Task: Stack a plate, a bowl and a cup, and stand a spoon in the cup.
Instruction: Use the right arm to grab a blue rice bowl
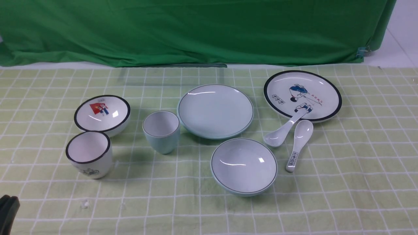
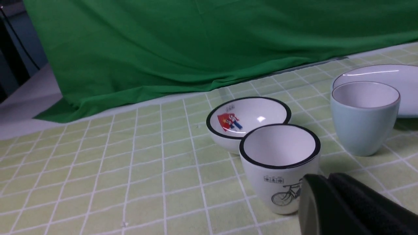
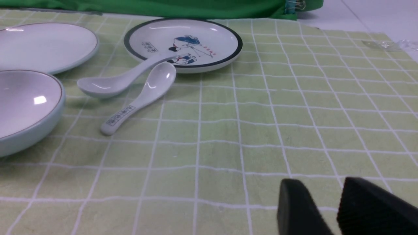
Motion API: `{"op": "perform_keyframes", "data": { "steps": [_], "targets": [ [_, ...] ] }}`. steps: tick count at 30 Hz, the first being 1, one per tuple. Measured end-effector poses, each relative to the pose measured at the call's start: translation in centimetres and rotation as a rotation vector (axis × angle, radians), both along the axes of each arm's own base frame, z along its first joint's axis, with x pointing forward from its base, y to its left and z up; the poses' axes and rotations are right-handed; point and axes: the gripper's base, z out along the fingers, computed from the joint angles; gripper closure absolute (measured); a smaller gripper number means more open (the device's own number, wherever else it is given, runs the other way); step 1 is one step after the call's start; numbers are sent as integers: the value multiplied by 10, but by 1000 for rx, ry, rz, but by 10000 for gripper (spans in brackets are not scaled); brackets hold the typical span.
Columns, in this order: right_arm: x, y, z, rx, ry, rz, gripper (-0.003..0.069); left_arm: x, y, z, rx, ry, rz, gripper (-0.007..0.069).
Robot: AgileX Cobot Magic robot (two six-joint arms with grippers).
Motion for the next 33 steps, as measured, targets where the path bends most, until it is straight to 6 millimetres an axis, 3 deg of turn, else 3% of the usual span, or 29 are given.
{"op": "perform_keyframes", "data": {
  "steps": [5, 9, 15, 20, 24, 28, 30, 31, 32, 33],
  "targets": [
    [1, -1, 6, 2, -64, -7, 419, 0, 0, 0, 0, -1, 0, 653],
    [1, -2, 23, 7, -254, -26, 421, 0, 0, 2, 8, -29, 0, 653],
    [-15, -7, 67, 63, -770, -69, 419, -5, -1, 34, 2, -381, -9, 653],
    [-28, -9, 82, 138, -988, -63, 421, -15, -2, 54, -4, -628, -20, 653],
    [-27, -9, 86, 192, -954, -41, 433, -24, -2, 65, -162, -771, -86, 653],
    [-27, -7, 119, 151, -864, -40, 520, -27, -2, 85, -347, -773, -159, 653],
    [-19, -6, 153, 37, -783, -59, 617, -25, -3, 126, -397, -686, -164, 653],
    [-15, -6, 154, 26, -762, -60, 624, -24, -3, 129, -397, -676, -162, 653],
    [-4, -5, 172, -53, -727, -74, 640, -16, -3, 154, -390, -602, -138, 653],
    [1, -5, 180, -84, -719, -79, 643, -11, -2, 161, -383, -563, -124, 653]
  ]
}}
